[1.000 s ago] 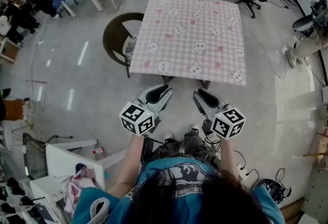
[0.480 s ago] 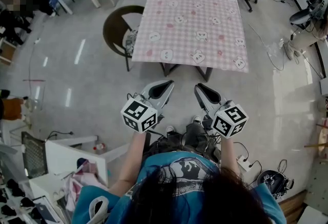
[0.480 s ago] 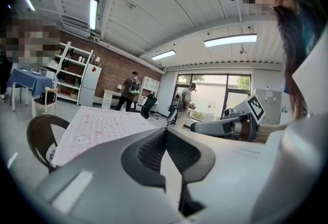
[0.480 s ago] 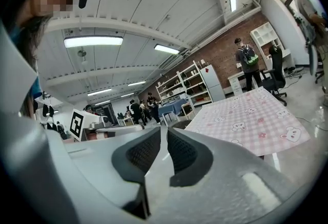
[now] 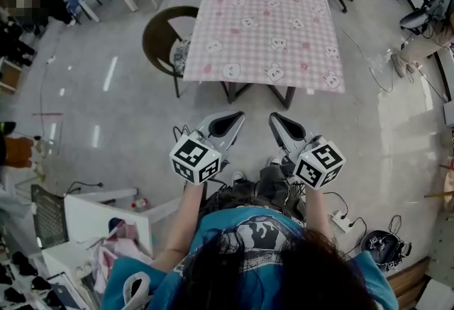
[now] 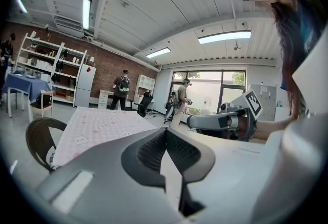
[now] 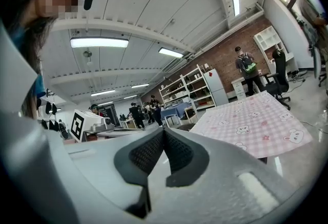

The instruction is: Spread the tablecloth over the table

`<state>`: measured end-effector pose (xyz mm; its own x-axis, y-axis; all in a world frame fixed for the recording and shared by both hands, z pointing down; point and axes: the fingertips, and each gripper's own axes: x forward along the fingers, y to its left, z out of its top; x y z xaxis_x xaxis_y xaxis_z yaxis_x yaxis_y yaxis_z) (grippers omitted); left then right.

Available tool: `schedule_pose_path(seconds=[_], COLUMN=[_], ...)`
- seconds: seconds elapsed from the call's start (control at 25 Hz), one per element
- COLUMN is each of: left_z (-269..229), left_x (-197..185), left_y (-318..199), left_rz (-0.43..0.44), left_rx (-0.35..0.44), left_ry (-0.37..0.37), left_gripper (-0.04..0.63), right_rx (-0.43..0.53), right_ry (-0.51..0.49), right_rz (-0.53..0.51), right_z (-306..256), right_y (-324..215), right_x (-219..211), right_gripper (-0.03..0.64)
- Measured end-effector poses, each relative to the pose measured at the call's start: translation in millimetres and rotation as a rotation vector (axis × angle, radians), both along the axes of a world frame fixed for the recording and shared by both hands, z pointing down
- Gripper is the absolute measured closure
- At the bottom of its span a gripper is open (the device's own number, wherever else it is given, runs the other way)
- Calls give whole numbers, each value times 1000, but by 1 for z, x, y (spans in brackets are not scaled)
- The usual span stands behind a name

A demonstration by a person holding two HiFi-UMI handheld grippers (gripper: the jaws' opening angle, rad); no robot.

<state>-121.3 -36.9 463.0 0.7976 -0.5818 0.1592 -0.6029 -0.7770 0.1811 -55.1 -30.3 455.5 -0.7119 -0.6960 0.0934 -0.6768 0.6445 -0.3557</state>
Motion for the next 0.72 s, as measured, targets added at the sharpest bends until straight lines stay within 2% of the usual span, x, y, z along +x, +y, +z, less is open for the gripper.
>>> schedule_pose_path(seconds=[0.72], left_z=[0], left_x=[7], left_y=[19], left_rz=[57], left_rx=[4], left_ry=[16], left_gripper=[580], right_rx=[5], right_ry=[16], right_rz=[-5], right_z=[4], right_y=[16], right_x=[-8], right_gripper=[615])
